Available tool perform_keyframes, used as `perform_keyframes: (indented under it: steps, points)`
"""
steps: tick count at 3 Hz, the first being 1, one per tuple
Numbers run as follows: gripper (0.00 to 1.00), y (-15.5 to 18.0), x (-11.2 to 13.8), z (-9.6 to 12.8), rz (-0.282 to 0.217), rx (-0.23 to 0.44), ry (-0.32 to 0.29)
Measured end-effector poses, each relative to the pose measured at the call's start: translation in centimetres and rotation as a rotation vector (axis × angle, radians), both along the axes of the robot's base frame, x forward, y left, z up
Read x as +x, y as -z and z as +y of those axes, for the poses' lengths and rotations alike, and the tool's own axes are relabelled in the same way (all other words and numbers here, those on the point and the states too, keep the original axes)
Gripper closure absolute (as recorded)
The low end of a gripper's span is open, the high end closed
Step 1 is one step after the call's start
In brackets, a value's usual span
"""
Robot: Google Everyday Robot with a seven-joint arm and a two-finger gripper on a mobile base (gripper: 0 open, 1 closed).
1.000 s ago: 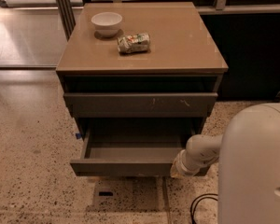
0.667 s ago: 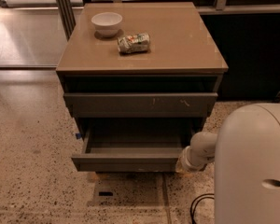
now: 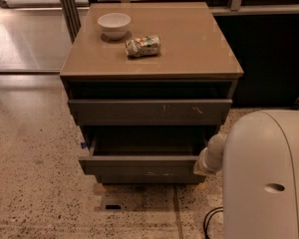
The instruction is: Close middle drawer
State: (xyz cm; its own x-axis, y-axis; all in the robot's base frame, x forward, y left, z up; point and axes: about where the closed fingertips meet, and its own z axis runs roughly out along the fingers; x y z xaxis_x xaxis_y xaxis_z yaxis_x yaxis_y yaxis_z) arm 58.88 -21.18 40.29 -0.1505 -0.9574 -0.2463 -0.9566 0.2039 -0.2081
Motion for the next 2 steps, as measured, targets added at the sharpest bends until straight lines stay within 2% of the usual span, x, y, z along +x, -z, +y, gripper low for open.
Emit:
perform_keyframes:
  steps: [1, 2]
  points:
    - [1.0, 0.61, 1.89, -1.15, -0.01, -0.017, 0.043]
    - [1.0, 0.6, 2.1, -1.33, -0.014, -0.018, 0.05]
